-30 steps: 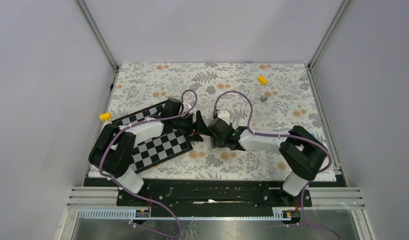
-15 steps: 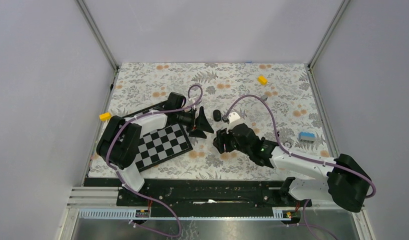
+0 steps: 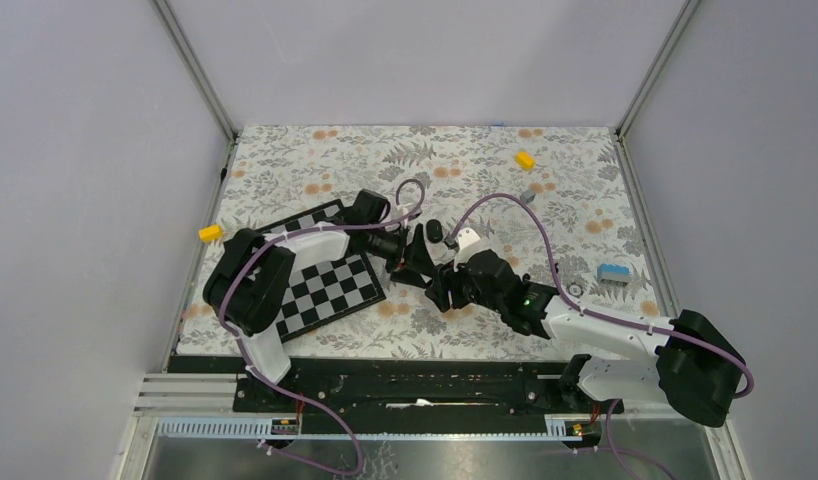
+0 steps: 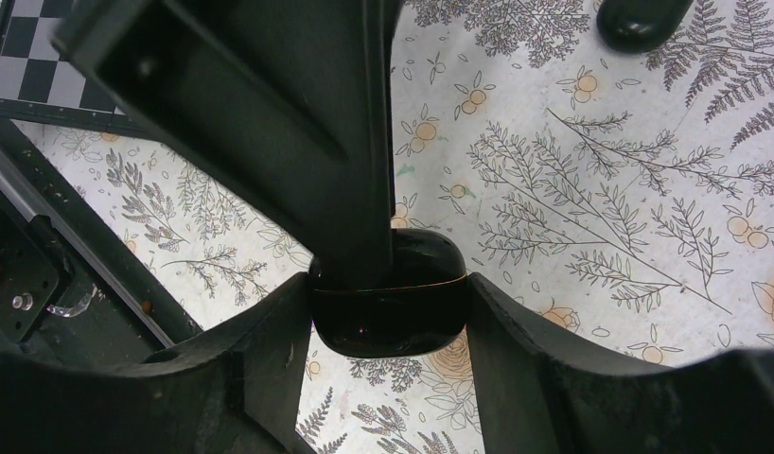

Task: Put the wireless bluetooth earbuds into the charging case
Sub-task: Pick up the charging case from the center of the board.

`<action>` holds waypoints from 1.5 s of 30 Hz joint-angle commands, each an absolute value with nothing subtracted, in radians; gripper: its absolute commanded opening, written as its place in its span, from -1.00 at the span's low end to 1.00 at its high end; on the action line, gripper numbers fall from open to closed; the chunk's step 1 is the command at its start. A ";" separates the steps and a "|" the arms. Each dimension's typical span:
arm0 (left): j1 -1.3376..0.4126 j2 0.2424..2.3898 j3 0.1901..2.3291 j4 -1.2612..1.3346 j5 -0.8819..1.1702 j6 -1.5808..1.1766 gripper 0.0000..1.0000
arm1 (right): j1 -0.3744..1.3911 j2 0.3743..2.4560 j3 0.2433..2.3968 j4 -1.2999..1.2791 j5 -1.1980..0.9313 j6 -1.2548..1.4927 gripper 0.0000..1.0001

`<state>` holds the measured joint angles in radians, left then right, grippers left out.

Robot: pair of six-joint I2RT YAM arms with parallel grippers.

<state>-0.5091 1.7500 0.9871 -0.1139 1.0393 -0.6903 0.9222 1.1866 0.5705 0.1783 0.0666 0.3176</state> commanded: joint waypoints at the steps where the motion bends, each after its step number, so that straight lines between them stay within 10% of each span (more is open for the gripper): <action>1: -0.540 1.779 1.033 -0.173 1.040 -0.630 0.38 | 0.926 1.160 0.577 0.230 0.071 0.303 0.01; 25: -0.600 1.794 1.052 -0.109 1.146 -0.649 -0.97 | 0.927 1.184 0.582 0.215 0.126 0.317 0.11; 31: -0.560 1.772 1.032 -0.051 1.133 -0.698 -1.00 | 0.905 1.166 0.582 0.169 0.134 0.356 0.96; 45: -0.411 1.689 0.849 0.539 1.163 -1.103 -1.00 | 0.621 0.972 0.395 0.544 -0.275 0.809 0.99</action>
<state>-0.4122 1.7443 0.8921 0.1829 1.1152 -0.8909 0.6430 0.9813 0.4808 0.2722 -0.1314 0.5583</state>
